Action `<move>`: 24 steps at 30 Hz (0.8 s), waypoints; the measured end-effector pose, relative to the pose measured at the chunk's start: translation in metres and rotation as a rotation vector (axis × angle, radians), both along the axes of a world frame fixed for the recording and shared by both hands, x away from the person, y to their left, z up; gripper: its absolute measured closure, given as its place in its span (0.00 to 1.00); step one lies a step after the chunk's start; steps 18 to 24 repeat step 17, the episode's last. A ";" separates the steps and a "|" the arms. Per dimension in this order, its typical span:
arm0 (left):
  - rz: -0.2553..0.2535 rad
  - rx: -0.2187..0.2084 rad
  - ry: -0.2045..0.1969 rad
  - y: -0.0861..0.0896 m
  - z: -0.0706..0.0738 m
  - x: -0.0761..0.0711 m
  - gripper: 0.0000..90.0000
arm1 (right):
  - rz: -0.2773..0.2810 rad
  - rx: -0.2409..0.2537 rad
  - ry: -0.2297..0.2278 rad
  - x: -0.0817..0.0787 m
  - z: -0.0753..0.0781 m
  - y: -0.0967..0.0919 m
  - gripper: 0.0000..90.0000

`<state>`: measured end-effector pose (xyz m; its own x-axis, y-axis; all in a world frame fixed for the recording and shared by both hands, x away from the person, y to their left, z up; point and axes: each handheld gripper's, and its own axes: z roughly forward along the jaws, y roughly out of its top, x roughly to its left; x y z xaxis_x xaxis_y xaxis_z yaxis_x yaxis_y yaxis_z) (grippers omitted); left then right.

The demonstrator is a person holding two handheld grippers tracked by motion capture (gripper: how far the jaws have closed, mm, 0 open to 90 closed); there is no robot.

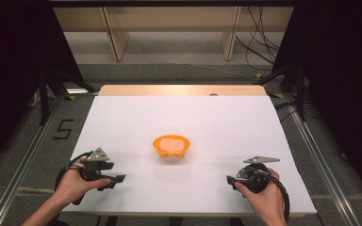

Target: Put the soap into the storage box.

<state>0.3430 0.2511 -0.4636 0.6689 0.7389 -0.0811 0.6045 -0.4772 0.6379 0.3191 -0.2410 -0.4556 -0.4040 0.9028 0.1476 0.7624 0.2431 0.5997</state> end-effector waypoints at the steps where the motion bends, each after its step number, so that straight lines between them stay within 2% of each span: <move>1: 0.000 0.000 0.000 0.000 0.000 0.000 0.34 | 0.000 0.000 0.000 0.000 0.000 0.000 0.49; 2: 0.016 0.006 -0.010 0.002 -0.003 -0.001 0.34 | 0.005 0.001 0.003 0.000 0.000 0.000 0.49; 3: 0.028 -0.005 -0.011 0.002 -0.005 -0.003 0.34 | -0.005 0.001 0.016 0.000 0.000 0.001 0.49; 5: 0.031 0.003 -0.017 0.004 -0.008 -0.005 0.34 | -0.001 0.002 0.016 0.000 0.000 0.001 0.49; 6: 0.039 0.001 -0.021 0.005 -0.010 -0.006 0.34 | -0.022 -0.023 0.028 -0.001 0.002 0.002 0.49; 7: 0.046 -0.004 -0.006 0.006 -0.012 -0.007 0.34 | -0.015 -0.021 0.023 -0.001 0.002 0.002 0.49; 9: 0.035 -0.004 -0.018 0.007 -0.012 -0.008 0.34 | -0.007 -0.017 0.019 -0.001 0.002 0.002 0.49; 10: 0.048 0.000 -0.015 0.008 -0.011 -0.008 0.34 | -0.009 0.027 0.030 -0.001 0.003 0.005 0.49; 11: 0.048 0.000 -0.015 0.008 -0.011 -0.008 0.34 | -0.008 0.044 0.049 -0.001 0.004 0.005 0.49; 12: 0.044 -0.004 -0.021 0.008 -0.011 -0.008 0.34 | 0.009 0.038 0.017 0.002 0.003 0.005 0.49; 13: 0.044 -0.004 -0.021 0.008 -0.011 -0.008 0.34 | 0.009 0.038 0.017 0.002 0.003 0.005 0.49; 14: 0.050 -0.011 -0.019 0.007 -0.013 -0.009 0.34 | -0.006 0.039 0.039 0.003 0.004 0.008 0.49; 16: 0.046 -0.020 -0.017 0.006 -0.012 -0.012 0.34 | 0.003 0.043 0.055 0.003 0.005 0.010 0.49; 24: 0.046 -0.020 -0.017 0.006 -0.012 -0.012 0.34 | 0.003 0.043 0.055 0.003 0.005 0.010 0.49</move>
